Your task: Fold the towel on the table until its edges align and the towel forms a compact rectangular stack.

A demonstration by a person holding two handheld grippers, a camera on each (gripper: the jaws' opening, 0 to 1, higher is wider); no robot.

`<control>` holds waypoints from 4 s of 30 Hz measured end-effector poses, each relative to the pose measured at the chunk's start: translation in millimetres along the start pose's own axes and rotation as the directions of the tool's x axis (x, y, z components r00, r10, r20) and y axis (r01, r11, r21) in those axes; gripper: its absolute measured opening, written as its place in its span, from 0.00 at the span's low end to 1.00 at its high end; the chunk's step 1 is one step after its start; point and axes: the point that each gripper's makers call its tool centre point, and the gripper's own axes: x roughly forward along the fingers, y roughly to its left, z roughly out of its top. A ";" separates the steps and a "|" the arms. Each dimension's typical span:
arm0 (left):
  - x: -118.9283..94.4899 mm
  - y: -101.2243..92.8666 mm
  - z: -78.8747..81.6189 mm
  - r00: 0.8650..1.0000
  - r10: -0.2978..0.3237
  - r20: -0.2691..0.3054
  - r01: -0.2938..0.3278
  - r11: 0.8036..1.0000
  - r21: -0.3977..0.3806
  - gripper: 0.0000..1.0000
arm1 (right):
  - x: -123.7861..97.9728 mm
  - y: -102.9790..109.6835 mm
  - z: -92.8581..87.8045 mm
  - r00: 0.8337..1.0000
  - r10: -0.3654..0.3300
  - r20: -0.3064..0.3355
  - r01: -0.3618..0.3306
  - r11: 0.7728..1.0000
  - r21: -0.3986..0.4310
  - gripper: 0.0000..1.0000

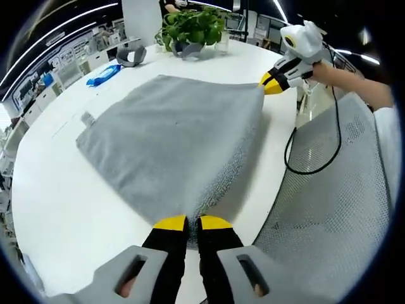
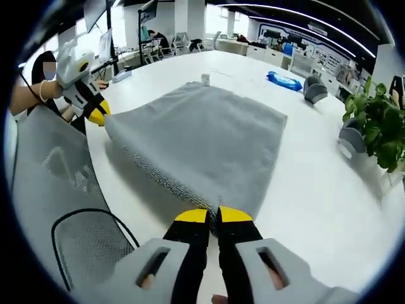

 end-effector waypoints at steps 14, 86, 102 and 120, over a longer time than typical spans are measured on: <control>-41.6 6.4 18.7 0.998 0.050 0.035 -0.048 0.998 -0.036 0.06 | -32.0 12.3 32.5 0.999 -0.005 0.038 0.006 0.999 -0.040 0.02; 29.3 153.9 87.3 0.967 0.250 0.040 -0.234 0.943 -0.237 0.06 | 85.7 -91.4 105.9 0.968 -0.252 0.013 0.252 0.963 -0.097 0.02; 79.5 179.2 72.2 0.954 0.300 0.024 -0.286 0.927 -0.243 0.10 | 140.8 -109.7 92.3 0.943 -0.327 -0.062 0.318 0.941 -0.117 0.06; 48.3 172.2 81.9 0.934 0.298 0.196 -0.262 0.946 -0.191 0.22 | 86.7 -88.2 86.2 0.948 -0.313 0.048 0.310 0.948 0.067 0.19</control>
